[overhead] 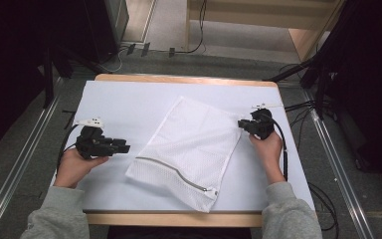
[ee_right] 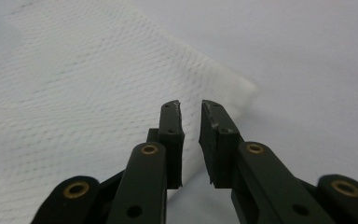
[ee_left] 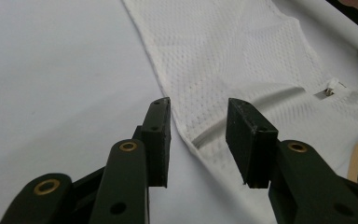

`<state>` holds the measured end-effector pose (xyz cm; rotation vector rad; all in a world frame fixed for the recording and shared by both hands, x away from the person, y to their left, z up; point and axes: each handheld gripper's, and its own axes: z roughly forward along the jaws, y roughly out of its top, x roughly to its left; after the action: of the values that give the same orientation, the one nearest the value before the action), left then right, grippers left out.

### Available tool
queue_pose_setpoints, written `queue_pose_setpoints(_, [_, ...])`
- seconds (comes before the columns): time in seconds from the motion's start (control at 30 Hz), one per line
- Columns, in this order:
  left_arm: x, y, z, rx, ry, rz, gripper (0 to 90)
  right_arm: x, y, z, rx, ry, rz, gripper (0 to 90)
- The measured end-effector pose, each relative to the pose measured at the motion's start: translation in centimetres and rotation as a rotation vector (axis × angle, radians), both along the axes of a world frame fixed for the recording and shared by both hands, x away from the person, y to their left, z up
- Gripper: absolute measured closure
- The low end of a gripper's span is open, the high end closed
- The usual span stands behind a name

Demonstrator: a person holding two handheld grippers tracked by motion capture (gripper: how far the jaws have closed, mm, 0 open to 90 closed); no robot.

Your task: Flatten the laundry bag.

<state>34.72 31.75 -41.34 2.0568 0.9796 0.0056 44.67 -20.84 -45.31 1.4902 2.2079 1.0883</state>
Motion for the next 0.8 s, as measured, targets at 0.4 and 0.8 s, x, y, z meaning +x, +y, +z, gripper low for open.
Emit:
queue_pose_setpoints(0.4, [2.1,-1.5,-1.1,0.040,0.032,0.039,61.0,-4.2,1.2,0.6,0.028,-0.018,0.076,69.3])
queue_pose_setpoints(0.8, [5.5,-5.2,-2.1,0.078,0.047,0.003,60.0,-9.0,3.4,0.2,0.021,0.016,0.164,63.6])
